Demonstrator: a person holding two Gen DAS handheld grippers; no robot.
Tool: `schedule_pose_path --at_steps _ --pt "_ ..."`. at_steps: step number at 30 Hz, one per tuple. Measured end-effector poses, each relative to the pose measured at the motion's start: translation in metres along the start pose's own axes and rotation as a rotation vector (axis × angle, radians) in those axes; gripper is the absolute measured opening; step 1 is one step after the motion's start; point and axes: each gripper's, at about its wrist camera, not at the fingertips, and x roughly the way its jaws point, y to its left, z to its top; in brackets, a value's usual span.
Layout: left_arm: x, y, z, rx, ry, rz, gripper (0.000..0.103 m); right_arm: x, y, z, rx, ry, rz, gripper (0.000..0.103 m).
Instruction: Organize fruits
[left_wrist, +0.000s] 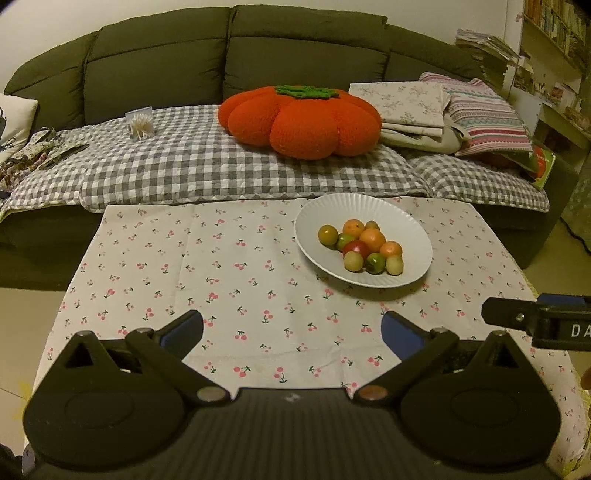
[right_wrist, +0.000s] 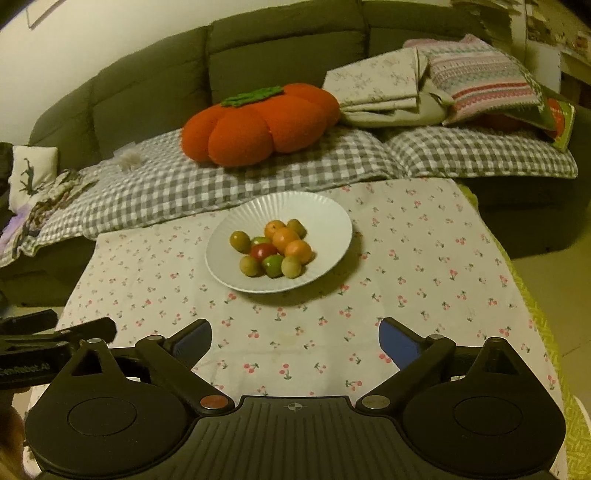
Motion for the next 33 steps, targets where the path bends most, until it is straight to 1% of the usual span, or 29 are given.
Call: schedule_pose_path --at_steps 4,10,21,33 --pt "0.001 -0.002 0.000 0.015 0.000 0.010 0.102 0.001 0.003 -0.001 -0.003 0.001 0.001 0.098" --pt "0.003 -0.002 0.000 0.002 0.005 0.013 0.102 0.004 0.003 -0.002 -0.005 0.011 -0.004 0.099" --pt "0.006 -0.001 -0.001 0.010 0.024 0.015 0.102 0.009 0.009 -0.003 -0.029 0.017 -0.015 0.099" --pt "0.007 -0.005 -0.001 0.049 0.025 0.022 0.102 0.011 0.014 -0.005 -0.045 0.021 -0.009 0.099"
